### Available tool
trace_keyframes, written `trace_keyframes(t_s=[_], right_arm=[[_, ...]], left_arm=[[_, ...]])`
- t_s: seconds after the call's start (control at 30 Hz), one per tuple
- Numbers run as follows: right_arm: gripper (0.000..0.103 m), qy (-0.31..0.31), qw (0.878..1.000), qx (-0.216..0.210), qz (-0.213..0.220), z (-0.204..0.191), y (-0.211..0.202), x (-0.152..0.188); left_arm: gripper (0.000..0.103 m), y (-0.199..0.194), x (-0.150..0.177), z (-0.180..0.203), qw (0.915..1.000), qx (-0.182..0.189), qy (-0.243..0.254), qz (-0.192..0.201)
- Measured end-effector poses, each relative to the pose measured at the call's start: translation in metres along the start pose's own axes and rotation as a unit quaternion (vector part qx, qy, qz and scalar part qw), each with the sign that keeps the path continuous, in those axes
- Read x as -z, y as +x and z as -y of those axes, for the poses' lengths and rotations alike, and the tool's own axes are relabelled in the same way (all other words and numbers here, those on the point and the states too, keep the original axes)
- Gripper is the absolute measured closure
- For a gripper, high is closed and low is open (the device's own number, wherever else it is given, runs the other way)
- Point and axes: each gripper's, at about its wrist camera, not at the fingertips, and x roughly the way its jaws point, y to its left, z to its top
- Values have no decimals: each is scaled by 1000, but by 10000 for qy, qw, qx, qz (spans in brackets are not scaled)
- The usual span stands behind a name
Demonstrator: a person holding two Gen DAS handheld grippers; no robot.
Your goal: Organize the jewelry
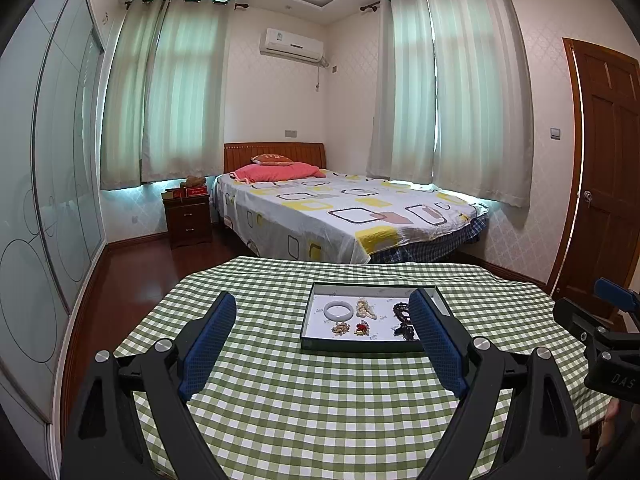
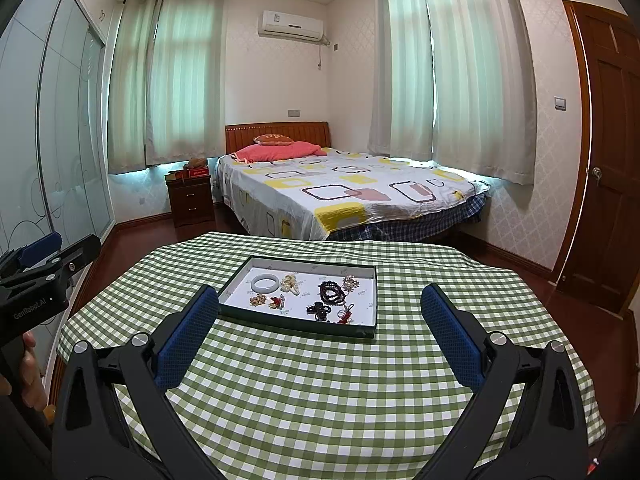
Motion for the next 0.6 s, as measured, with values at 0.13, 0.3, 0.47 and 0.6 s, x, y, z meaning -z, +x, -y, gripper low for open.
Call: trace_keyframes(t_s=[0.13,0.3,0.47,0.6], right_arm=[[4,0,10000,-5,-5,-1,1,0],[4,1,10000,-13,-2,-2,1,0],[4,1,10000,-13,-6,-2,1,1],[4,-8,10000,-27,-16,-5,1,1]], left_arm=[[18,0,0,-1,10000,-22,-1,5],[18,3,0,-2,10000,-32,-9,-9],[18,6,-1,-3,10000,-36,-32,-25],[18,7,0,-5,10000,-33,-58,-36]])
